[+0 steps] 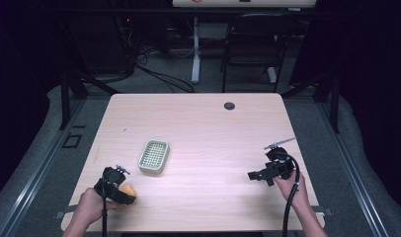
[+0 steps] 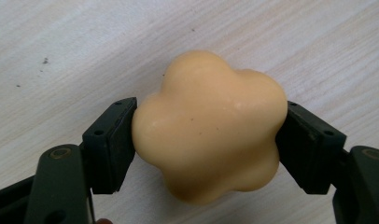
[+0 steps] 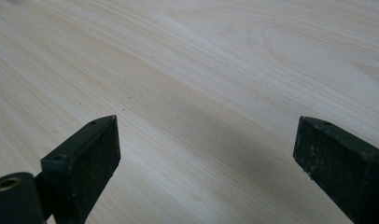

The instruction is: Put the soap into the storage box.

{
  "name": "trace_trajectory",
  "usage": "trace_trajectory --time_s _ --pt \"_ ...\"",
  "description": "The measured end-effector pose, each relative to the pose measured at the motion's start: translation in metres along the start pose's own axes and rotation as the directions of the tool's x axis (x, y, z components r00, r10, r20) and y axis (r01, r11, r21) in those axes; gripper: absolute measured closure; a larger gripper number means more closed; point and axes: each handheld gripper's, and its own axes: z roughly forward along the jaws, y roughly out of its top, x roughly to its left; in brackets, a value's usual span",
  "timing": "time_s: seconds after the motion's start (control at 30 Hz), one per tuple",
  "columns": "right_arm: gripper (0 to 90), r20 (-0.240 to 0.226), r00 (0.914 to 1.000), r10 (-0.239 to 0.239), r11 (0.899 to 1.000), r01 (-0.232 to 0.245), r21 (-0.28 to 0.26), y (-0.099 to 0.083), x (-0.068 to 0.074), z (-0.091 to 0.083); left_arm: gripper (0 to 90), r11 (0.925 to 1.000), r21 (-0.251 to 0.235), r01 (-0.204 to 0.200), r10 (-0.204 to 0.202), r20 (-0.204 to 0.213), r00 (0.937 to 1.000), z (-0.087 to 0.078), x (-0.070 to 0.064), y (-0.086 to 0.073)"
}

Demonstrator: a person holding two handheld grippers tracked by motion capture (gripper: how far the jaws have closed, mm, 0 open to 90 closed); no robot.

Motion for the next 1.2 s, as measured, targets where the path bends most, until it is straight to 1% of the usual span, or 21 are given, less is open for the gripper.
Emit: trace_trajectory --time_s 0.07,0.17,0.2,0.23,0.37,0.63,0.7,0.73,0.77,0.83,0.87,1.0,1.03,1.07,1.1,1.13,1.17,1.2 --pt "7.0 0.000 1.0000 0.000 1.000 0.000 0.001 0.000 0.000 0.000 27.0 1.0000 -0.007 -0.002 0.002 -0.007 1.0000 -0.002 0.001 0.000" --pt "7.0 -0.002 1.0000 -0.001 1.000 0.001 0.002 0.000 0.000 0.000 27.0 0.9998 -0.018 0.006 -0.007 -0.008 0.9999 -0.004 0.000 0.000" --pt "7.0 -0.002 1.0000 -0.001 1.000 0.001 0.001 0.000 0.000 0.000 27.0 0.9999 -0.015 -0.003 0.003 -0.008 1.0000 -0.005 0.001 0.000" --pt "7.0 -0.002 1.0000 0.001 1.000 -0.001 0.000 0.000 0.000 0.000 27.0 0.9998 -0.019 -0.001 0.000 -0.013 0.9999 -0.005 0.000 0.000" --pt "7.0 0.000 1.0000 0.001 1.000 -0.001 0.000 0.000 -0.001 0.000 27.0 0.9996 -0.029 -0.003 0.002 -0.013 0.9999 -0.008 0.000 0.001" --pt "7.0 -0.002 1.0000 0.006 1.000 -0.006 -0.001 0.000 -0.001 0.000 27.0 0.9989 -0.046 0.008 -0.008 -0.011 0.9999 -0.012 0.002 0.002" --pt "7.0 -0.002 1.0000 0.008 1.000 -0.008 0.000 0.000 -0.001 0.000 27.0 0.9989 -0.045 0.009 -0.010 -0.008 0.9999 -0.013 0.002 0.003" --pt "7.0 -0.002 1.0000 0.008 1.000 -0.008 0.001 0.000 -0.001 0.000 27.0 0.9991 -0.042 0.004 -0.004 -0.007 1.0000 -0.014 0.003 0.003" --pt "7.0 -0.002 1.0000 0.008 1.000 -0.008 0.001 0.000 -0.001 0.000 27.0 0.9987 -0.049 0.014 -0.014 -0.004 0.9999 -0.013 0.003 0.003" --pt "7.0 -0.002 1.0000 0.009 1.000 -0.009 0.000 0.000 -0.002 0.001 27.0 0.9984 -0.054 0.015 -0.015 -0.007 0.9999 -0.013 0.003 0.004" --pt "7.0 0.001 0.9999 0.011 1.000 -0.011 0.000 0.000 -0.002 0.001 27.0 0.9989 -0.045 0.013 -0.013 -0.002 0.9999 -0.014 0.004 0.005" --pt "7.0 -0.001 1.0000 0.010 1.000 -0.010 0.000 0.000 -0.002 0.001 27.0 0.9991 -0.043 0.003 -0.003 -0.010 0.9999 -0.015 0.006 0.008" --pt "7.0 0.002 0.9998 0.022 1.000 -0.022 -0.019 -0.001 -0.001 0.002 27.0 0.9988 -0.049 0.006 -0.006 -0.011 0.9999 -0.015 0.006 0.009" --pt "7.0 0.001 0.9999 0.011 1.000 -0.011 -0.006 -0.001 -0.002 0.001 27.0 0.9989 -0.047 0.003 -0.003 -0.011 0.9999 -0.016 0.006 0.010" --pt "7.0 0.003 0.9999 0.013 1.000 -0.013 -0.007 -0.001 -0.002 0.001 27.0 0.9984 -0.057 0.006 -0.007 -0.015 0.9999 -0.016 0.006 0.011" --pt "7.0 -0.001 0.9999 0.011 1.000 -0.011 -0.002 -0.001 -0.003 0.000 27.0 0.9985 -0.054 0.006 -0.007 -0.009 0.9999 -0.017 0.006 0.012" --pt "7.0 0.000 1.0000 0.010 1.000 -0.010 -0.001 -0.001 -0.003 0.000 27.0 0.9980 -0.063 0.006 -0.007 -0.016 0.9999 -0.017 0.007 0.013" --pt "7.0 0.002 0.9999 0.011 1.000 -0.011 -0.003 -0.001 -0.003 0.001 27.0 0.9981 -0.060 0.008 -0.009 -0.012 0.9999 -0.018 0.007 0.014"
